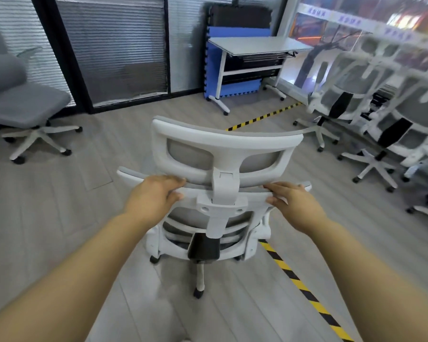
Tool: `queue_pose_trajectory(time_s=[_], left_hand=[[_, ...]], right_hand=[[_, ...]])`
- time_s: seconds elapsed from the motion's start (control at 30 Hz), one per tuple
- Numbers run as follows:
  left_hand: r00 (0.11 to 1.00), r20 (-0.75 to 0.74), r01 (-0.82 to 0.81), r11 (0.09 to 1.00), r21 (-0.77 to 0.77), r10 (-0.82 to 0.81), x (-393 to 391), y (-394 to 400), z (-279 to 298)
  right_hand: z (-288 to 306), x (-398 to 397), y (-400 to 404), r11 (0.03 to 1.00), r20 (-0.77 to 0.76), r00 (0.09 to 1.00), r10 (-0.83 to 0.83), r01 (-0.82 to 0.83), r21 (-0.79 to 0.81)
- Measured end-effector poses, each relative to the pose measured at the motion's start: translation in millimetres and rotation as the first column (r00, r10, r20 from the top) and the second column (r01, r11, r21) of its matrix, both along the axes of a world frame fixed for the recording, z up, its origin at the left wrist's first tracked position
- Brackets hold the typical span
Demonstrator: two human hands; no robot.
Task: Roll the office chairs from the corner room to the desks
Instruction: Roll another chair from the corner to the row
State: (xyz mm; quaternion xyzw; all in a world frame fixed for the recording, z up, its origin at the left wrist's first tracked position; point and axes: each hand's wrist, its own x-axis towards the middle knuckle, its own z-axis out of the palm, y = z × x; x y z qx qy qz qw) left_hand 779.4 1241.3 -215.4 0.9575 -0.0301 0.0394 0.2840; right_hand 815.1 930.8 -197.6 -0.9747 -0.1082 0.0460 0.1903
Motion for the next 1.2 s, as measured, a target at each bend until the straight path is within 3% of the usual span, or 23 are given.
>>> queue_pose_trajectory(time_s=[0.2,0.7,1.2], left_hand=[[0.996,0.014,0.087,0.995,0.047,-0.087,121,-32,3],[0.993,0.049,0.104,0.994,-0.022,-0.103,393,-151,5],[0.983,0.078,0.162,0.987,0.015,-0.163,623,-257,1]], right_hand=[[0,103,-37,0.998,-0.009,0.998,-0.069,0.069,0.006],[-11,363,-156,0.991,0.032,0.991,-0.133,0.132,0.030],[-19,584,-266,0.984,0.033,0.984,-0.173,0.171,0.041]])
